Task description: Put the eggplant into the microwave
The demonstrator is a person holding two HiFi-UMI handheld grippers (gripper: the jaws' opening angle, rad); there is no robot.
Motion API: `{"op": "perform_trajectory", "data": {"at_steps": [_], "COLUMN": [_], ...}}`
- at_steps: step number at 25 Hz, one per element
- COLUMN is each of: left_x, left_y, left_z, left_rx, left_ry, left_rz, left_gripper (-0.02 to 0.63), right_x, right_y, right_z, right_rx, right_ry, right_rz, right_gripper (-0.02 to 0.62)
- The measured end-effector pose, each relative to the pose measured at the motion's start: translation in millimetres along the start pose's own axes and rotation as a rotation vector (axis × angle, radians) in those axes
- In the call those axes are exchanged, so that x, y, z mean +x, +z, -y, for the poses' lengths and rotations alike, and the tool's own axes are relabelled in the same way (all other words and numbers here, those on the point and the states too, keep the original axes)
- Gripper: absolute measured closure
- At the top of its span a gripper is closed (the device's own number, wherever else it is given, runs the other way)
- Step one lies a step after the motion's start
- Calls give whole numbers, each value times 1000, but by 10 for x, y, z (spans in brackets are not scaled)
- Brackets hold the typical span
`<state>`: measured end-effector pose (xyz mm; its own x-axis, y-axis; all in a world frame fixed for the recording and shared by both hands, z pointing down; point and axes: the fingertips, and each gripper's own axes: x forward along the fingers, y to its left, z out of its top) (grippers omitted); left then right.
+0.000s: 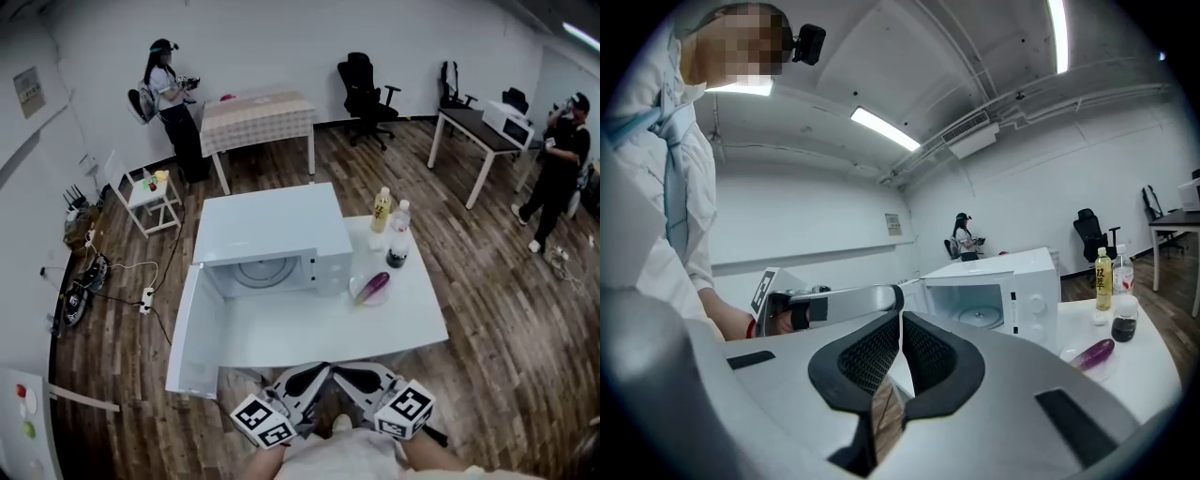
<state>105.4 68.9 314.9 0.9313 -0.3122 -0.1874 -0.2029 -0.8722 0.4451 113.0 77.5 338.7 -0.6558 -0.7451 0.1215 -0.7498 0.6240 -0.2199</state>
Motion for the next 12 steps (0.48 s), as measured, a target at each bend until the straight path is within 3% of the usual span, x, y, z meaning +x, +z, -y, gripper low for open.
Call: {"op": "perform_trajectory", "data": {"at_steps": [6, 12], "left_x": [20, 0], "left_y": [-53, 81], "left_z": [-324, -641], "left_rx": [-2, 7], "left_ry": [49, 34], "left_rz": [-20, -47], "left_gripper": [604, 604], "right_x": [218, 457], "right_y": [-53, -24], "right_z": [246, 485], "right_rx": [15, 43], "right_ry": [8, -63], "right_rz": [-3, 11], "right_gripper": [561, 561]}}
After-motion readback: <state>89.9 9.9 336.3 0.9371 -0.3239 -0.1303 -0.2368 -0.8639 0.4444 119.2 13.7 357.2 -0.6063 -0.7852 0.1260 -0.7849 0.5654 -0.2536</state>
